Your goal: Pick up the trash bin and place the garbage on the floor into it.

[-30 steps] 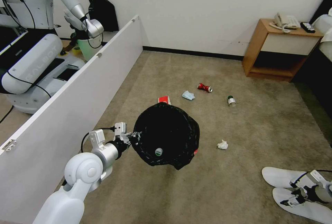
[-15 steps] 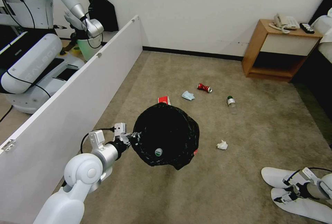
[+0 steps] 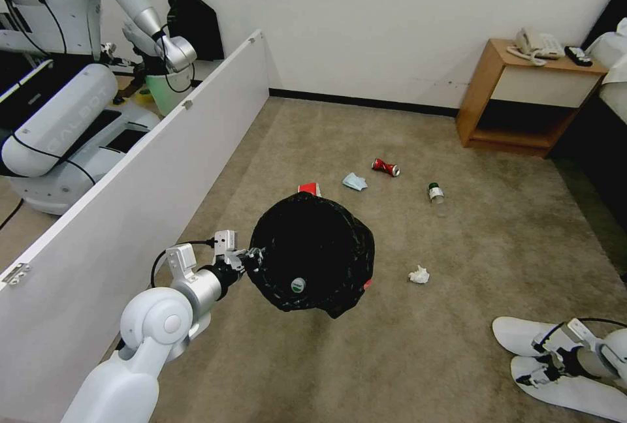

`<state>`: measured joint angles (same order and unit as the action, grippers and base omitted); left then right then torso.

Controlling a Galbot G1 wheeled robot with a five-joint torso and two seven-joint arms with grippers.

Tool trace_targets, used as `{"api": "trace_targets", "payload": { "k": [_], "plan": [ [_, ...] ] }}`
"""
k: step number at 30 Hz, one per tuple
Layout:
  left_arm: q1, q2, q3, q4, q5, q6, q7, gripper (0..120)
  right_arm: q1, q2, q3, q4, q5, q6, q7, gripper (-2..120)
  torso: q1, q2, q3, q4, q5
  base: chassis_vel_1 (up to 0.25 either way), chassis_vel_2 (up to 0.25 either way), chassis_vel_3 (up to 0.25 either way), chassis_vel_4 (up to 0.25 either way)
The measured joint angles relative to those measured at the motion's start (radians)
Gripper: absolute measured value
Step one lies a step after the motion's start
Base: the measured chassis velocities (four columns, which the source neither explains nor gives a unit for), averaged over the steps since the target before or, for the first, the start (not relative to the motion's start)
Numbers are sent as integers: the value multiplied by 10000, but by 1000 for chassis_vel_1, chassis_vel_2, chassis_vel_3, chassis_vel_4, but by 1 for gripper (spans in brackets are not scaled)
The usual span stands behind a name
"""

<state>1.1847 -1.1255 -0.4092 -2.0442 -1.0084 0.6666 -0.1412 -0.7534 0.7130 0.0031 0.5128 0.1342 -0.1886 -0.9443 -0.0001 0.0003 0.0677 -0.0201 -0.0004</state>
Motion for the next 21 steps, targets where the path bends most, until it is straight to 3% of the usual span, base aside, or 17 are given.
{"api": "trace_targets", "payload": {
  "k": [9,16,21],
  "plan": [
    [-71,7,13,1,-23,-3,-3,0,-910,-497,345,852,354,-296,-102,97,1,-1,3,-3,22,0,0,0,0],
    [-86,4,46,-44,-40,-4,-50,0,-1739,-1059,706,1568,809,-570,12,71,2,-5,6,-15,27,0,0,0,0],
    [-30,8,51,-107,-40,-4,-69,0,-1962,-1223,870,1761,914,-610,80,59,2,-5,6,-15,23,0,0,0,0]
  ]
}}
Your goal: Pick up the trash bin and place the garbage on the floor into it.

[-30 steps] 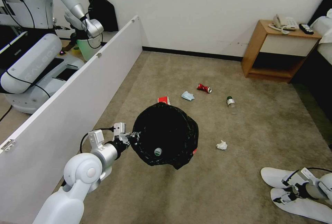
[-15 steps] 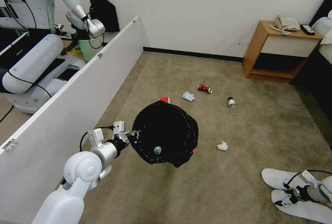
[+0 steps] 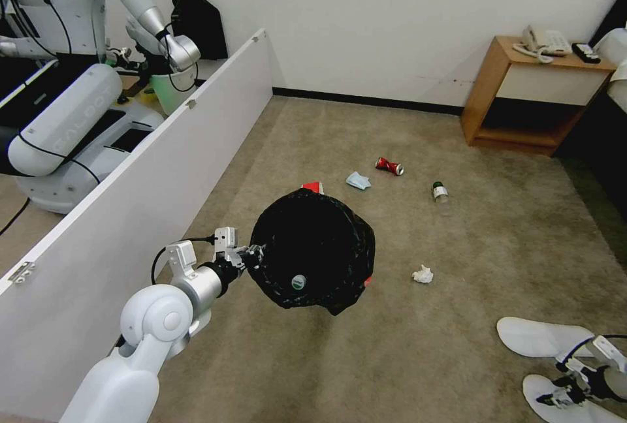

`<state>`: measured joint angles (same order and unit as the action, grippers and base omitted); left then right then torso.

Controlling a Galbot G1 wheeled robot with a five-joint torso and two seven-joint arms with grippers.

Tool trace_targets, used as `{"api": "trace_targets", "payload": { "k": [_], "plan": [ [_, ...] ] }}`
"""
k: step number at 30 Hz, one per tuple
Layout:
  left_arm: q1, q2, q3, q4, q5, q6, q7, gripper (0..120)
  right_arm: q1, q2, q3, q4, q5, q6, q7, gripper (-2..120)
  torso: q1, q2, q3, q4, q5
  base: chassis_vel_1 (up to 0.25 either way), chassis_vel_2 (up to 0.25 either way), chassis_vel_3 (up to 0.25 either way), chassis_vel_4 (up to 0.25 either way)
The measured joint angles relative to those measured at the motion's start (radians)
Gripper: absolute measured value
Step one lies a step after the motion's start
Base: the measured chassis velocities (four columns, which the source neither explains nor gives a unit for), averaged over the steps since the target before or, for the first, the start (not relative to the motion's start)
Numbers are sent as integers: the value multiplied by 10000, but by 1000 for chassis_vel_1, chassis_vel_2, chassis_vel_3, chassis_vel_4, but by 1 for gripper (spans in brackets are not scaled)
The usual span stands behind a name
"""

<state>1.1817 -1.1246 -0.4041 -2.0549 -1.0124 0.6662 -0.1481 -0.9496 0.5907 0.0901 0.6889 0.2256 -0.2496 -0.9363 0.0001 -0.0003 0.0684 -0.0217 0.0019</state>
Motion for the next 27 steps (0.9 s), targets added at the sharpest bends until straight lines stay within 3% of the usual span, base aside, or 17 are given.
{"api": "trace_targets", "payload": {
  "k": [2,13,14,27],
  "plan": [
    [60,15,0,-76,0,0,-20,0,-162,-163,180,158,74,-8,48,46,0,0,-1,7,-10,0,0,0,0],
    [246,7,-36,-191,63,0,-50,0,-357,-282,493,270,126,61,194,10,0,1,-3,9,-17,0,0,0,0],
    [277,-8,-37,-250,87,0,-55,0,-527,-384,607,475,284,52,293,0,0,0,-4,10,-18,0,0,0,0],
    [474,126,-238,-278,56,0,11,0,-684,-337,774,675,384,-16,490,0,0,2,-4,10,-19,0,0,0,0]
  ]
}}
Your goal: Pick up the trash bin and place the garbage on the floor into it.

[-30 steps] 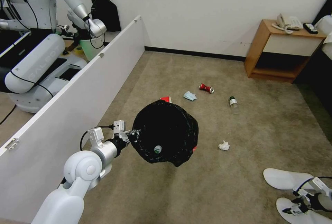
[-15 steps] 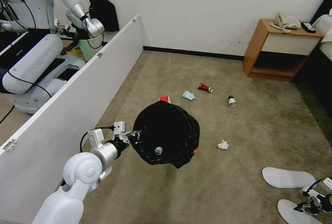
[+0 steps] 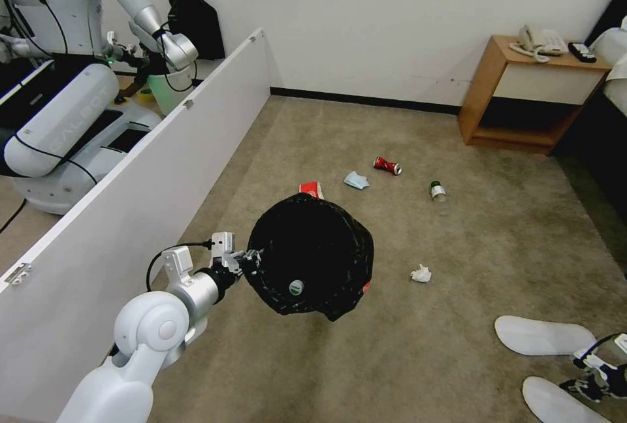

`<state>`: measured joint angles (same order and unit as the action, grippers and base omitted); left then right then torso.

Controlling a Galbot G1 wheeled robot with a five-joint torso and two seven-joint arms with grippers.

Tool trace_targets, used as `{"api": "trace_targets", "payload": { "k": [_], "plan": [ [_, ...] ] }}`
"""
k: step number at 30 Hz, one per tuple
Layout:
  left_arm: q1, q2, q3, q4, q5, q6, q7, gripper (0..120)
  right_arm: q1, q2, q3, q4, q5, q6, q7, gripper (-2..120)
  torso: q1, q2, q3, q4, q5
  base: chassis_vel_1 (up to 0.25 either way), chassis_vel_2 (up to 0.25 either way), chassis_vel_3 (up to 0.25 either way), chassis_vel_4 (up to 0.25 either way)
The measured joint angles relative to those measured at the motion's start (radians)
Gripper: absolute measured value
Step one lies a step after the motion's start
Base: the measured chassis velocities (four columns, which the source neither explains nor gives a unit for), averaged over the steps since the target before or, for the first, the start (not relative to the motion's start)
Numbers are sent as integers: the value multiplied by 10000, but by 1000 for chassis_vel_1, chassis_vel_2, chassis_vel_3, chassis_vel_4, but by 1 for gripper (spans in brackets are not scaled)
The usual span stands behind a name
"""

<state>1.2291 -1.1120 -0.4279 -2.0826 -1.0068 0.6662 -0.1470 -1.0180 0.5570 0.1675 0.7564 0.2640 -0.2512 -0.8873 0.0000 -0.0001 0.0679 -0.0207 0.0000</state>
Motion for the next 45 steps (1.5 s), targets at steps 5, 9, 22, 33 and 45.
{"api": "trace_targets", "payload": {
  "k": [5,9,22,33,45],
  "plan": [
    [24,-59,0,36,34,0,43,0,-148,-138,107,211,154,-88,73,0,0,0,0,-1,1,0,0,0,0],
    [-70,-63,-1,124,43,0,83,0,-367,-398,254,455,426,-116,228,0,0,1,0,-1,0,0,0,0,0],
    [-287,-8,-9,242,-20,0,149,0,-1650,-1194,1087,1732,1043,-409,462,44,0,1,0,-1,-1,0,0,0,0],
    [-312,73,-132,175,-139,0,149,0,-2068,-1520,1336,2083,1012,-450,442,83,0,0,0,-2,0,0,0,0,0],
    [-228,25,-217,142,-126,-5,150,0,-1996,-1495,1191,2140,448,-437,325,100,0,1,0,-1,0,0,0,0,0]
  ]
}}
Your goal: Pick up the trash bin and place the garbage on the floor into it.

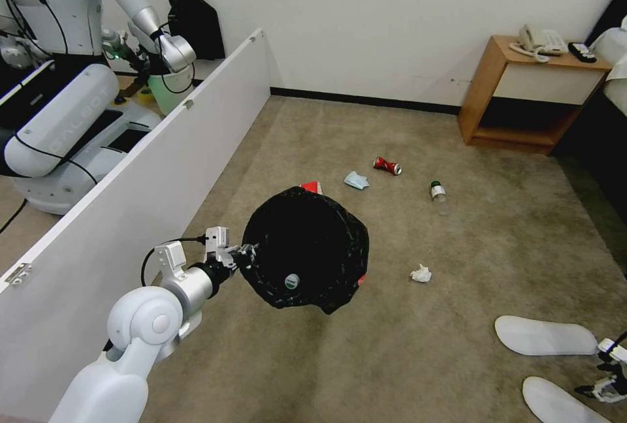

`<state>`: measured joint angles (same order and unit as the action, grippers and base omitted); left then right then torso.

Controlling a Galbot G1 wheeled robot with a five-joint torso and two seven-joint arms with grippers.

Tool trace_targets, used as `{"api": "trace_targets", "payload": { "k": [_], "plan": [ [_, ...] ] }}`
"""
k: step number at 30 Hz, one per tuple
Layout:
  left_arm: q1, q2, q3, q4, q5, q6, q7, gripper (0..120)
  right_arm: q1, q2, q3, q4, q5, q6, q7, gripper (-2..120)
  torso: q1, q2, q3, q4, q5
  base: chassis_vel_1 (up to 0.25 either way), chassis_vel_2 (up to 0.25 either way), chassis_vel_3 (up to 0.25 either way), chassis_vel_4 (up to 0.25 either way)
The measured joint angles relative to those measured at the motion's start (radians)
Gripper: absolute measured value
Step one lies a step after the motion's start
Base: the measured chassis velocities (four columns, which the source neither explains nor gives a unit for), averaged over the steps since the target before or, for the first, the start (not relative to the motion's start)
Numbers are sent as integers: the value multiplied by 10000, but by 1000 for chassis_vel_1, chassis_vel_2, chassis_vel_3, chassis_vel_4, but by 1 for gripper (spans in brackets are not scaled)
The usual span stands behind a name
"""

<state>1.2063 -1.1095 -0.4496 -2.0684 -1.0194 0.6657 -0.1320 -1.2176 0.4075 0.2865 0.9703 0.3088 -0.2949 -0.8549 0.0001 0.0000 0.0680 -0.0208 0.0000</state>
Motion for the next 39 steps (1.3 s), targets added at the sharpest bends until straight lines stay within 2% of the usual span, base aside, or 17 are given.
{"api": "trace_targets", "payload": {
  "k": [18,39],
  "plan": [
    [-24,-186,-10,145,134,-21,109,0,900,337,-903,-304,-513,67,-18,100,0,0,-1,0,0,0,0,0,0],
    [-76,-335,-156,413,212,-65,318,0,2540,1617,-2853,-1187,-1601,253,-246,100,0,0,0,0,-1,0,0,0,0]
  ]
}}
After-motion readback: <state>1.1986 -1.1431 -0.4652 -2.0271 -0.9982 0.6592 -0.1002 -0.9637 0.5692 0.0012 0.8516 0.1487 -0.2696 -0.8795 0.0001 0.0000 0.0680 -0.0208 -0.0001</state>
